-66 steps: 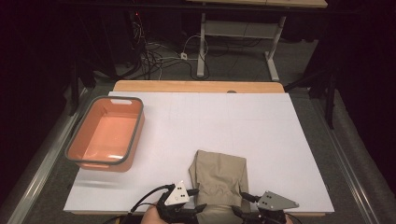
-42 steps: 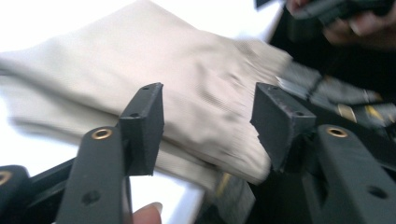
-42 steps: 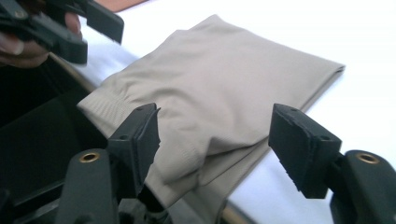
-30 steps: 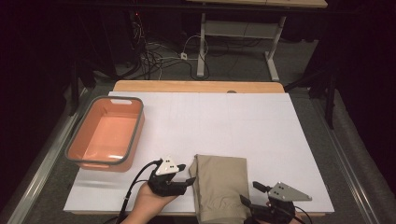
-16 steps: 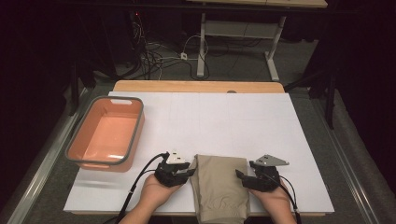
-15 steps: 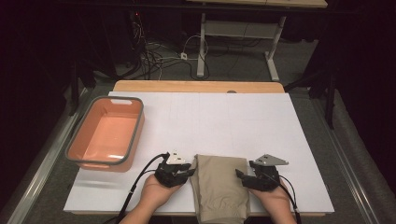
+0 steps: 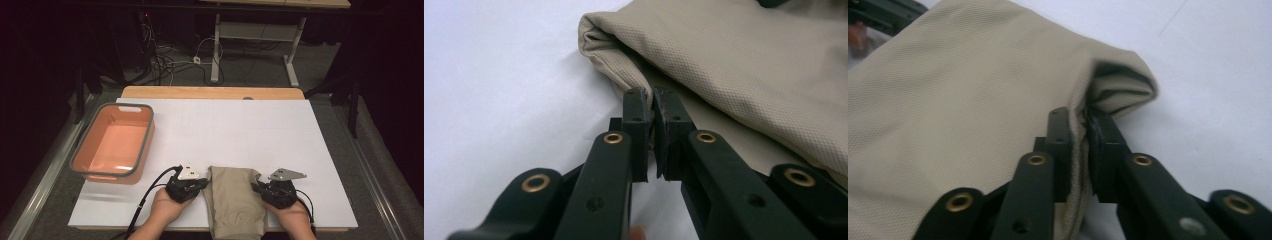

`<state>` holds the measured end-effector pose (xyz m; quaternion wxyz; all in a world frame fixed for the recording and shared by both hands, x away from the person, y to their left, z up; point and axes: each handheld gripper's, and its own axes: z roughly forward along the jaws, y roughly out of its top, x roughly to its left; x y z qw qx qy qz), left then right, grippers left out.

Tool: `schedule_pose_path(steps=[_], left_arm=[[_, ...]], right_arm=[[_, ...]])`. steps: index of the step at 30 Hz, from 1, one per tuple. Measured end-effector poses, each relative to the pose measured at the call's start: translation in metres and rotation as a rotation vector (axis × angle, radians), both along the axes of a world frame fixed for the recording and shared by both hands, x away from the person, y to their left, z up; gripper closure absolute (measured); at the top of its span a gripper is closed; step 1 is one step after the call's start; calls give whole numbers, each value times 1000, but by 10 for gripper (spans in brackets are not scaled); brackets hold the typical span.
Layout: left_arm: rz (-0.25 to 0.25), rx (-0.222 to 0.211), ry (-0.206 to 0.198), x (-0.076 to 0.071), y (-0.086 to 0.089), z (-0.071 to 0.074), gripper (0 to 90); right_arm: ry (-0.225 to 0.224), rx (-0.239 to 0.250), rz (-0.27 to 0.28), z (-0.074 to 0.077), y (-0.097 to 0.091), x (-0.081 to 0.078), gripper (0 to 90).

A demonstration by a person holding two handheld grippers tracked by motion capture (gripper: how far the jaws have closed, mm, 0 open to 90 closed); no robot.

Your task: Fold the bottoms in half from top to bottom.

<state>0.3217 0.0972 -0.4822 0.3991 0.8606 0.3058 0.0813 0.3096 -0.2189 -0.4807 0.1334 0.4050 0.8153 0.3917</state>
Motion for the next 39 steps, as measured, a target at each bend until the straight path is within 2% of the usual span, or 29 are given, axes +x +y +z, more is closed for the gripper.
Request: schedule_pose_path(steps=[3,6,11,14,17,20,22,27,29,30,31,32,34,36,37,39], left_arm=[[9,-15,-13,1,3,3,836],[22,-27,-27,1,6,7,835],[52,-29,-78,5,13,25,835],[81,-37,-106,12,21,36,834],[117,-32,-113,26,28,39,833],[145,-18,-111,46,32,39,833],[162,-27,-116,61,34,42,833],[207,-33,-151,99,38,66,832],[219,-45,-170,111,39,72,808],[226,-70,-167,115,39,72,756],[234,-74,-158,117,40,70,680],[246,-68,-140,117,40,68,612],[244,-88,-124,109,42,58,524],[235,-87,-125,96,45,49,450],[225,-100,-127,88,47,45,416],[209,-100,-143,68,51,38,354]], right_arm=[[-21,-8,-5,2,1,-1,852],[-72,-1,0,7,2,-2,858],[-134,30,-7,26,4,0,858],[-161,31,6,39,9,9,858],[-183,30,11,46,17,24,857],[-191,16,13,47,26,44,857],[-187,7,4,47,32,60,857],[-201,7,-27,60,41,103,856],[-200,28,-41,68,43,119,821],[-192,37,-42,69,44,127,744],[-181,28,-60,68,44,133,686],[-166,20,-73,66,43,137,658],[-142,23,-93,62,37,137,647],[-147,30,-83,61,31,126,647],[-152,14,-77,60,29,118,647],[-158,-7,-62,57,24,98,647]])
